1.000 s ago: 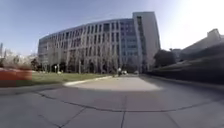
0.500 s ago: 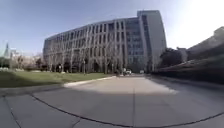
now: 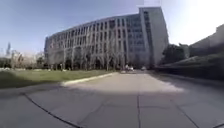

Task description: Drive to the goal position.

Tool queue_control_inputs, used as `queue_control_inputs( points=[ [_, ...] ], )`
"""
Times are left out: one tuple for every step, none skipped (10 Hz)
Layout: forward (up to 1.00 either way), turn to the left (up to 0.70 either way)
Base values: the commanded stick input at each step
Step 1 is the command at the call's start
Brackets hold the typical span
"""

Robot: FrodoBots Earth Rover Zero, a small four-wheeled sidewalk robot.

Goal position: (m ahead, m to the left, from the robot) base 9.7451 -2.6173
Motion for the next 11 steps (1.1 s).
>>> queue_control_inputs(
  points=[
    [1.00, 0.05],
    [1.00, 0.05],
    [1.00, 0.05],
    [1.00, 0.05],
    [1.00, 0.05],
    [1.00, 0.05],
    [1.00, 0.05],
    [1.00, 0.05],
    [1.00, 0.05],
    [1.00, 0.05],
    [1.00, 0.05]
  ],
)
